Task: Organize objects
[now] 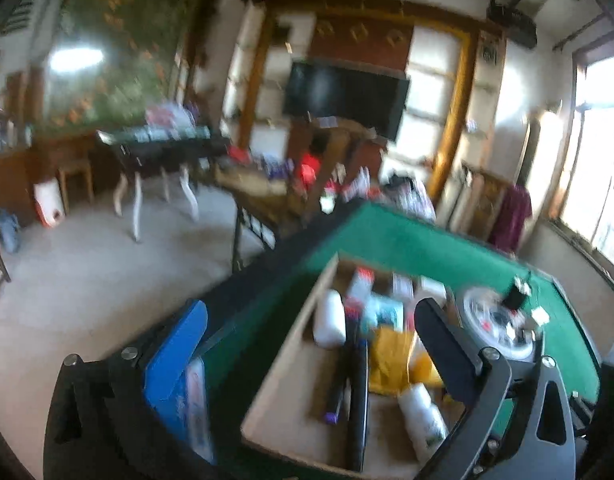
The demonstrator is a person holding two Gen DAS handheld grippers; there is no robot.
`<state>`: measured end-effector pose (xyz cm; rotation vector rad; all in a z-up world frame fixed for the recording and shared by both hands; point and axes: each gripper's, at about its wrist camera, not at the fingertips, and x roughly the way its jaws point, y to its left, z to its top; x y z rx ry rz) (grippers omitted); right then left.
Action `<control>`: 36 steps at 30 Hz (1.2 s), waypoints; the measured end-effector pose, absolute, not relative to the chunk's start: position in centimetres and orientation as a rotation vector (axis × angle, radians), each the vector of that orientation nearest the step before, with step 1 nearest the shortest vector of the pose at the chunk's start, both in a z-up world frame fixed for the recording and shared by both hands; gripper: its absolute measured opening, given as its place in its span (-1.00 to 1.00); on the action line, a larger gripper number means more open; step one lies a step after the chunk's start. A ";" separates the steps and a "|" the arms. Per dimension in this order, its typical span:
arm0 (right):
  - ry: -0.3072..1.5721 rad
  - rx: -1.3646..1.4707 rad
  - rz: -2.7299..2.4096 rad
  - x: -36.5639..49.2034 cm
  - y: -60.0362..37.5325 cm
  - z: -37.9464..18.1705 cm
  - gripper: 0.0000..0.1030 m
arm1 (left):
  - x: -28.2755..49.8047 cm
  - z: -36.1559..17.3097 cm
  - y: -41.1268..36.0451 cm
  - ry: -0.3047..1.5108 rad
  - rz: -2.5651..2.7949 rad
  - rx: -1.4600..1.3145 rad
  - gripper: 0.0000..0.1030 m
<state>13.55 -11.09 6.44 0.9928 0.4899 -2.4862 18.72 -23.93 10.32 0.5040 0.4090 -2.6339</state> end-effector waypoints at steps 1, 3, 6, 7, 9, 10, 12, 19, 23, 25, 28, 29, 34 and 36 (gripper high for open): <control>0.485 0.992 -2.495 13.5 -10.8 6.5 0.16 | 19.2 10.8 -23.8 0.398 -2.635 0.455 0.97; 0.465 0.991 -2.514 13.3 -10.1 6.5 0.16 | 19.8 11.3 -23.4 0.369 -2.627 0.398 0.97; 0.441 0.989 -2.536 13.1 -9.1 6.6 0.16 | 19.5 11.8 -22.6 0.294 -2.628 0.437 0.97; 0.437 0.986 -2.542 13.1 -8.9 6.7 0.16 | 19.4 11.8 -22.5 0.289 -2.638 0.456 0.97; 0.427 0.979 -2.559 13.1 -8.3 6.7 0.16 | 19.1 11.5 -22.2 0.305 -2.693 0.510 0.97; 0.428 0.976 -2.564 13.1 -8.2 6.8 0.16 | 18.8 11.1 -22.0 0.326 -2.732 0.550 0.97; 0.426 0.968 -2.576 13.2 -7.8 6.9 0.16 | 18.7 10.9 -21.3 0.322 -2.769 0.590 0.97; 0.443 0.948 -2.605 13.1 -7.3 7.0 0.25 | 18.3 10.3 -17.7 0.137 -2.792 0.661 0.97; 0.452 0.939 -2.612 13.1 -7.4 7.0 0.30 | 17.8 9.6 -17.2 0.156 -2.766 0.730 0.97; 0.465 0.936 -2.615 13.1 -7.6 6.9 0.30 | 17.7 9.2 -17.2 0.153 -2.745 0.746 0.97; 0.482 0.933 -2.621 13.1 -7.8 6.8 0.31 | 17.7 8.8 -17.3 0.132 -2.714 0.759 0.97; 0.486 0.935 -2.621 13.1 -7.9 6.8 0.31 | 17.9 8.8 -17.3 0.134 -2.706 0.760 0.97; 0.497 0.940 -2.623 13.0 -8.3 6.7 0.31 | 18.1 8.1 -18.0 0.153 -2.661 0.779 0.97; 0.516 0.938 -2.622 13.0 -8.6 6.7 0.31 | 18.1 7.8 -18.4 0.166 -2.642 0.791 0.97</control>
